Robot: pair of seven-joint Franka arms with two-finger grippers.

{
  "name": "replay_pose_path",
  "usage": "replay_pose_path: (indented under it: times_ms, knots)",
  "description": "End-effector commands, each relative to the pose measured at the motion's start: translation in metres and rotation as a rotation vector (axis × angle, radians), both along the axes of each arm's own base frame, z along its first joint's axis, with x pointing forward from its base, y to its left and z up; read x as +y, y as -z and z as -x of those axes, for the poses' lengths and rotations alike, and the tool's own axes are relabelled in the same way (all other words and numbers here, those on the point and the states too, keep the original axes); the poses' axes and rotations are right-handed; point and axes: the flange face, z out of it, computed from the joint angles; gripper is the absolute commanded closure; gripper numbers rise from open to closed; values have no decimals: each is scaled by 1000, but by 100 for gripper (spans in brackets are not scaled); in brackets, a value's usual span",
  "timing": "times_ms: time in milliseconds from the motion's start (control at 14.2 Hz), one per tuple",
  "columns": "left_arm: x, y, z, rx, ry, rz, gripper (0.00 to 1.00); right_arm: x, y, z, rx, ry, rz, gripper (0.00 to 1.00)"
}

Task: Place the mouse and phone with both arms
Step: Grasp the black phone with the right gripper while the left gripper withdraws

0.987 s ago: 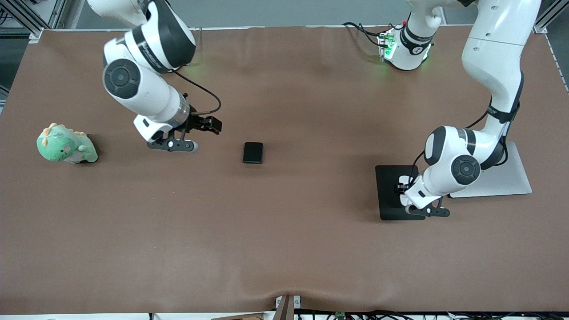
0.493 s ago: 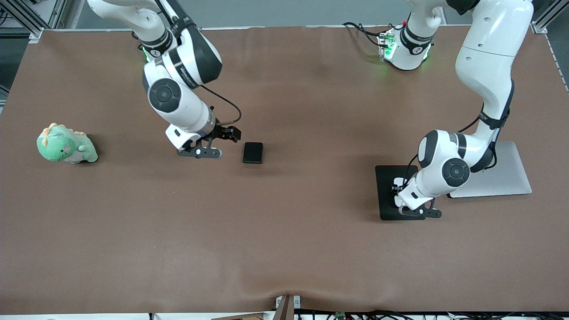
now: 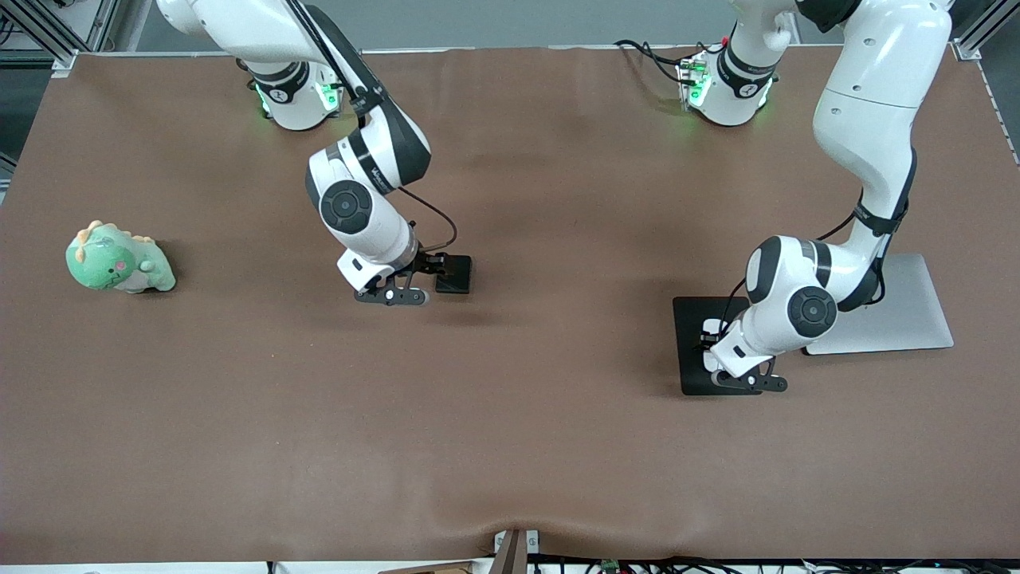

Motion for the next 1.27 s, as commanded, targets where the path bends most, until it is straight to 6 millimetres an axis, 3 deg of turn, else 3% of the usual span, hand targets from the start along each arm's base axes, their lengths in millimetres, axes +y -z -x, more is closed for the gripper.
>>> replay_pose_path:
  times_ms: [0,141,493,705,775,916,1198]
  knots:
    - [0,-4,-4,-15,0,6,0,19,28,3,-34,14,-7,0]
    - [2,-6,-4,-13,-3,6,0,23,42,5,-40,23,-5,0]
    - [12,-61,-6,-13,-10,-5,0,35,64,17,-27,30,10,0]
    - [14,-109,-1,-1,-22,-18,0,43,82,23,-35,48,14,0]
    - [17,-131,2,2,-19,-23,0,46,82,25,-35,45,14,0]
    - [42,-167,9,30,-42,-31,0,50,85,31,-30,31,19,0]
    - [46,-240,29,22,-58,-45,0,50,91,34,-21,29,26,0]
